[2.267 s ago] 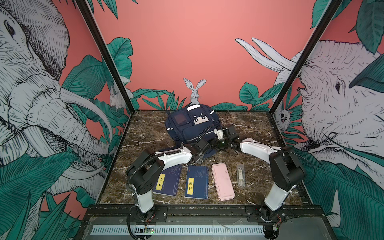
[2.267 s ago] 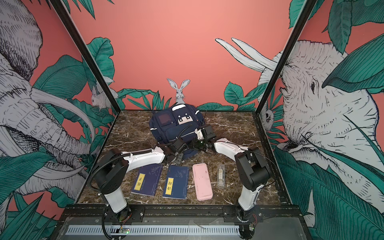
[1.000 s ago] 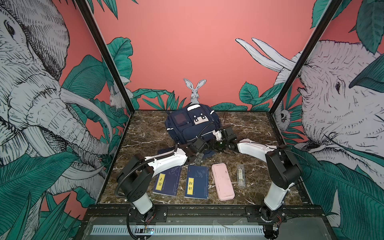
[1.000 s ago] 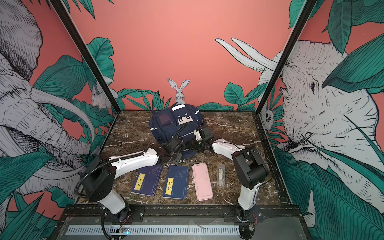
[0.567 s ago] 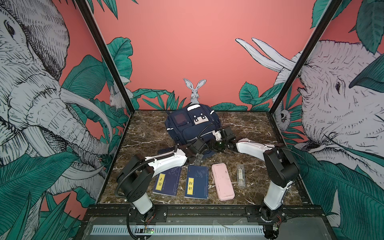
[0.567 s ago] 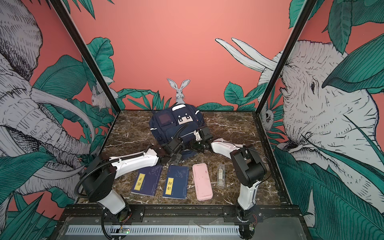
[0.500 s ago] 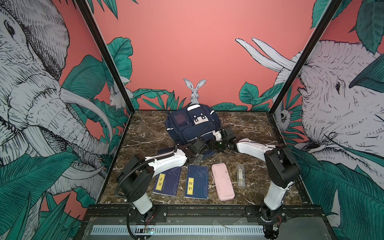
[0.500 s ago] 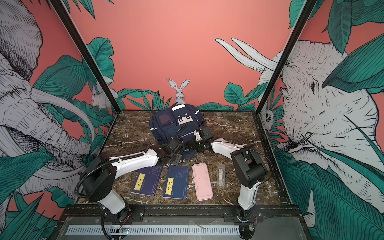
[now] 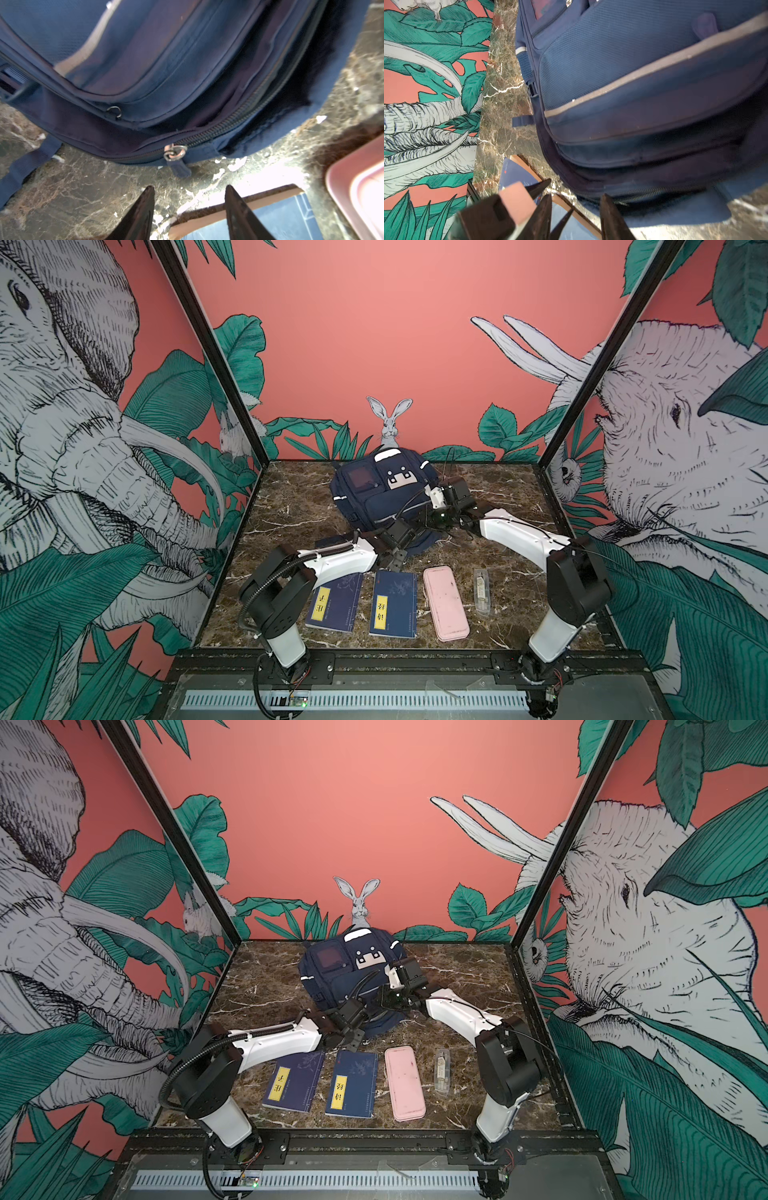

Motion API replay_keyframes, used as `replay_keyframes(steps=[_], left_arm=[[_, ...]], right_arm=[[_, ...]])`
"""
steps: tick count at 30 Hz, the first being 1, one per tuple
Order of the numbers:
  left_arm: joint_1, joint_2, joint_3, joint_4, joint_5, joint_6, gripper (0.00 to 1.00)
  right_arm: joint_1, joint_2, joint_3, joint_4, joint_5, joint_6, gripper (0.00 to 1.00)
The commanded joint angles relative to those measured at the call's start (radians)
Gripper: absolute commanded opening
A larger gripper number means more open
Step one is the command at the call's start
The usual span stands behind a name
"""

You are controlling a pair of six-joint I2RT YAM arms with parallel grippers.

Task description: Pack the student bag

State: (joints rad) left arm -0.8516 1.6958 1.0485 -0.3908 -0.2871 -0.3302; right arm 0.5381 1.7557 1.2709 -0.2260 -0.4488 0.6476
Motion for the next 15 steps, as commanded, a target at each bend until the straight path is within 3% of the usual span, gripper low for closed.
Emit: replay_keyframes(steps=[1,8,15], left_arm=[[0.018,0.005,0.025,0.002,0.008,-0.011,0.56],[0.029,0.028,0.039,0.026,0.026,0.008,0.56],[0.031,0.048,0.051,0.056,0.046,0.023,0.49]], right_arm=[[-0.012,0.078,0.031,0.038,-0.031,0.023,0.38],[-0.025,0.163,0.018,0.161,-0.090,0.129,0.43],[-0.032,0.181,-0.011,0.188,-0.093,0.150,0.44]])
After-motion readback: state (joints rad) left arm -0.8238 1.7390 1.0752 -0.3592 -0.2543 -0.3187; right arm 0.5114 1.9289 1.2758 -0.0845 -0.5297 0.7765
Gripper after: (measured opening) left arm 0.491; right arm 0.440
